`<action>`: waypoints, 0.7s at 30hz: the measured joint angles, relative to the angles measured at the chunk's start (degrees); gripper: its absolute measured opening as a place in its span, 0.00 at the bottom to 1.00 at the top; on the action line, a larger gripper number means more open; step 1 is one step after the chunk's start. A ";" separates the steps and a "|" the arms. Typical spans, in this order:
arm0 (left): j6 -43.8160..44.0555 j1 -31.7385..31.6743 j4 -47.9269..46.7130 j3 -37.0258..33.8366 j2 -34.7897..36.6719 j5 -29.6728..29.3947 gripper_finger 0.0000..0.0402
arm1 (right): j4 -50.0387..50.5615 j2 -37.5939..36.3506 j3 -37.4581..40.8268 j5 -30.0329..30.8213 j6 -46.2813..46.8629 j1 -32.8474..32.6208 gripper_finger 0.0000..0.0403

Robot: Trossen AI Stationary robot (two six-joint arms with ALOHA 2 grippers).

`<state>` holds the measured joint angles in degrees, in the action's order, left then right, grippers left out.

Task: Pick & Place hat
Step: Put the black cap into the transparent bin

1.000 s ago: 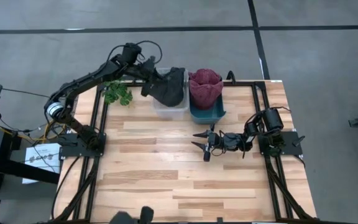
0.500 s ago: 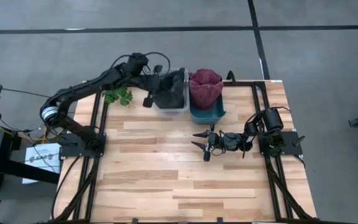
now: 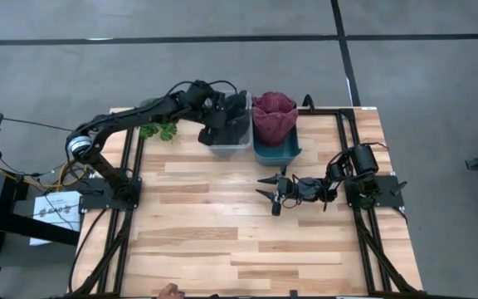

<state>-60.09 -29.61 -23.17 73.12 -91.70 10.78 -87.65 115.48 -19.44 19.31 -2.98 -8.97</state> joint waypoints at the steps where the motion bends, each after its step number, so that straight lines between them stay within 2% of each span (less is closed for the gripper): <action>1: -1.08 0.06 1.16 0.00 0.11 -1.18 0.02 | 0.20 0.00 0.00 0.00 0.02 0.00 0.39; 7: -6.75 0.53 7.05 0.00 0.29 -6.23 0.02 | 0.47 0.00 0.00 0.02 0.02 0.09 0.38; 11: -7.00 0.51 7.36 0.00 0.29 -7.38 0.02 | 0.61 0.00 0.00 0.02 0.02 0.09 0.38; 16: -8.51 0.81 7.36 0.00 0.29 -15.02 0.02 | 0.61 0.00 0.00 0.02 0.02 0.07 0.39; 21: -10.69 0.58 7.81 0.00 0.29 -20.18 0.03 | 0.62 0.00 0.00 0.00 0.56 0.07 0.38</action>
<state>-70.78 -29.04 -15.36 73.12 -91.42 -9.40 -87.03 115.48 -19.44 19.31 -2.42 -8.91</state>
